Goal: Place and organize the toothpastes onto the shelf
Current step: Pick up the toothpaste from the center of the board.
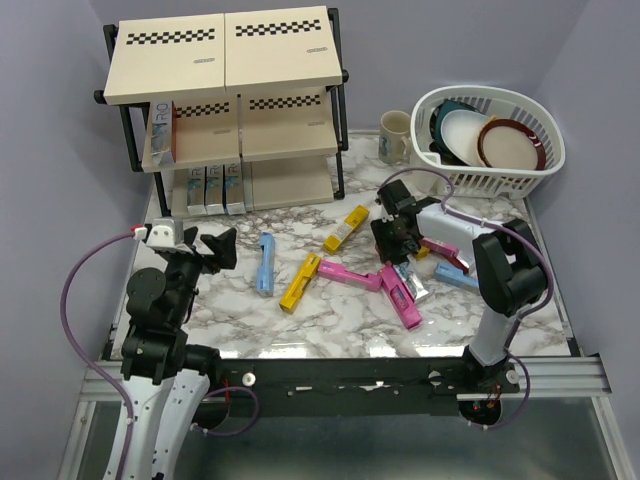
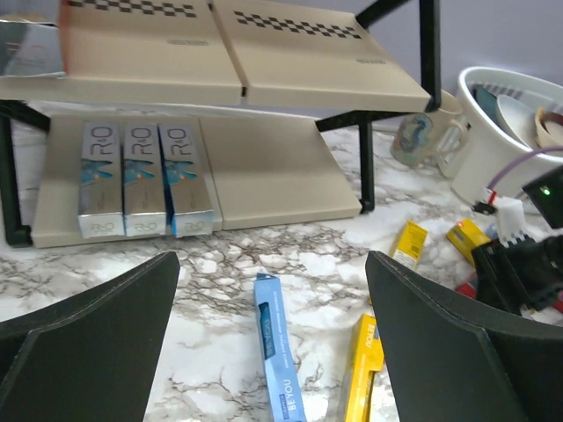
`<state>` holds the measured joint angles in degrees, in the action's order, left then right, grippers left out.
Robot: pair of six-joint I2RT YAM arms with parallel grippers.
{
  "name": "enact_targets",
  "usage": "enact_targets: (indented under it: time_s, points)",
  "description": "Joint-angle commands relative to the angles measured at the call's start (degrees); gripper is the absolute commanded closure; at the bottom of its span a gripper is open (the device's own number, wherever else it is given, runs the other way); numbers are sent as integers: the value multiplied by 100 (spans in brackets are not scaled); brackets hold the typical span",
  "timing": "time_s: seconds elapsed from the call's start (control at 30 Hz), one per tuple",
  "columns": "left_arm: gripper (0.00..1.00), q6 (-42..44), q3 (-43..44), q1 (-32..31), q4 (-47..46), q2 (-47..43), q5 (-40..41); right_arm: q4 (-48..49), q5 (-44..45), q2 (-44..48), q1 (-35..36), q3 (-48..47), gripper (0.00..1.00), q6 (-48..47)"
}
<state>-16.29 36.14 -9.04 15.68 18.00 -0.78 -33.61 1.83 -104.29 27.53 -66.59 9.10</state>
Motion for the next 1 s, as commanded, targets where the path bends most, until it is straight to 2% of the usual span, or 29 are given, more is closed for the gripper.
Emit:
enact_targets:
  time_s: [0.0,0.3,0.43,0.5,0.63,0.67,0.77,0.8,0.9,0.97]
  points:
    - [1,30,-19,-19,-215,160,-888,-173,-218,-4,33,155,40,434]
    - [1,-471,174,-45,-329,722,-1671,-58,-16,717,16,374,57,1022]
    - [1,-603,349,-378,-197,1161,-1979,-155,37,901,24,375,68,1190]
    - [1,-751,420,-650,-258,1415,-1910,-164,37,1059,24,436,68,1234]
    - [1,-849,481,-1748,-478,1715,-979,-243,63,1411,24,559,68,1392]
    - [1,-849,525,-2255,-522,1820,-768,-269,72,1490,24,568,68,1436]
    - [1,-779,587,-3153,-802,2321,215,-515,142,1719,24,498,72,1734]
    - [1,-727,578,-3740,-917,2574,810,-576,134,1832,24,463,73,1848]
    - [1,-586,578,-4743,-1427,3128,1473,-665,64,2087,24,541,73,2016]
    - [1,-550,666,-5062,-1716,3446,1834,-726,37,2351,24,594,73,2121]
